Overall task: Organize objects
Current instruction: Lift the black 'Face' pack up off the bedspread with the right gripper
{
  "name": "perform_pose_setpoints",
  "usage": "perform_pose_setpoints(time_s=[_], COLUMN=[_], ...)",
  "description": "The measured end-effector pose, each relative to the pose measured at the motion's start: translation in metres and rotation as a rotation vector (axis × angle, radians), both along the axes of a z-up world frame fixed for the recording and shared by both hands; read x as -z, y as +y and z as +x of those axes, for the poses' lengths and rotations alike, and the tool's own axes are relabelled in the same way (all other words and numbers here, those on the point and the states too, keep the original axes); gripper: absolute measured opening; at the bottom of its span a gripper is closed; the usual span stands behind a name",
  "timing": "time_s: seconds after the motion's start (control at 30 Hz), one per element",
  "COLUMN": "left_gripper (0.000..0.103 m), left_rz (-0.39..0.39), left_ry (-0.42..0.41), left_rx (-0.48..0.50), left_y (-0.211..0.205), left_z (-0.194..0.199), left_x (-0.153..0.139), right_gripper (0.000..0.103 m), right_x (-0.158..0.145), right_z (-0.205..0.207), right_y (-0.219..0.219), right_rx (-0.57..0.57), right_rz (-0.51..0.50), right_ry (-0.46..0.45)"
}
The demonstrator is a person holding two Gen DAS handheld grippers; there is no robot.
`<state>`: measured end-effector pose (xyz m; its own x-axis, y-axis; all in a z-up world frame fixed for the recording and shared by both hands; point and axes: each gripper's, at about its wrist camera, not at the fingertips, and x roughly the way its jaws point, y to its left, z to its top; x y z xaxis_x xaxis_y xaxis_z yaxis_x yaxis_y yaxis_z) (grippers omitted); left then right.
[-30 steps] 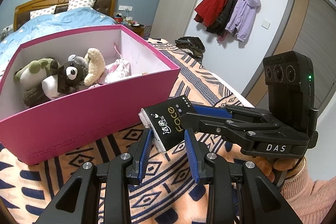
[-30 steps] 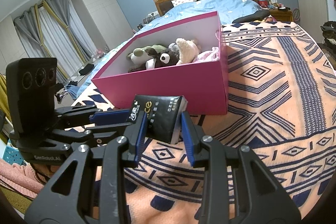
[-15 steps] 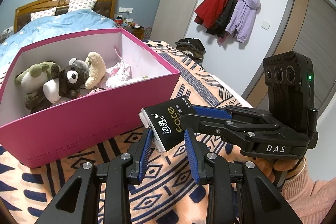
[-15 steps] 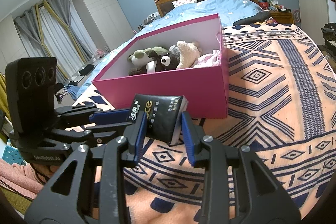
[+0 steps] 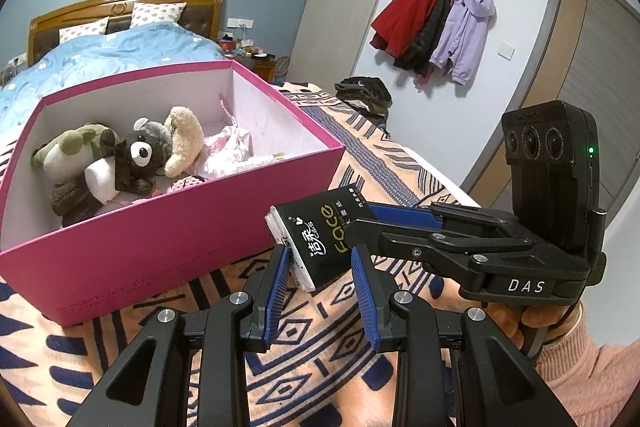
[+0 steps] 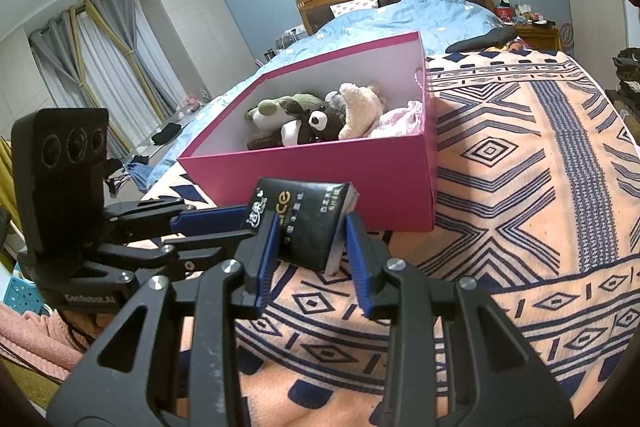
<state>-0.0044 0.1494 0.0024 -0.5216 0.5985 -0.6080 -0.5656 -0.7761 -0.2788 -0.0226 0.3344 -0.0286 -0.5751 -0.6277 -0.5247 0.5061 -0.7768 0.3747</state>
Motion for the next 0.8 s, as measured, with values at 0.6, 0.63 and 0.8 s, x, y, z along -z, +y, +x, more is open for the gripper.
perform_pose_setpoints(time_s=[0.6,0.63,0.8], left_gripper=[0.032,0.032,0.032], left_rz=[0.004,0.004,0.005], left_ry=[0.018,0.019,0.023], left_rx=[-0.002,-0.003,-0.003], left_y=[0.0002,0.0002,-0.0002], left_z=[-0.0007,-0.001,-0.0019], left_x=[-0.0055,-0.0057,-0.0062], right_gripper=[0.037,0.037,0.037], right_x=[-0.0065,-0.007,-0.0089], right_z=[0.0001,-0.0001,-0.0004], right_y=[-0.0011,-0.0009,-0.0014], right_rx=[0.0,-0.001,-0.001], right_rz=[0.002,0.0,0.0], right_ry=[0.023,0.024,0.03])
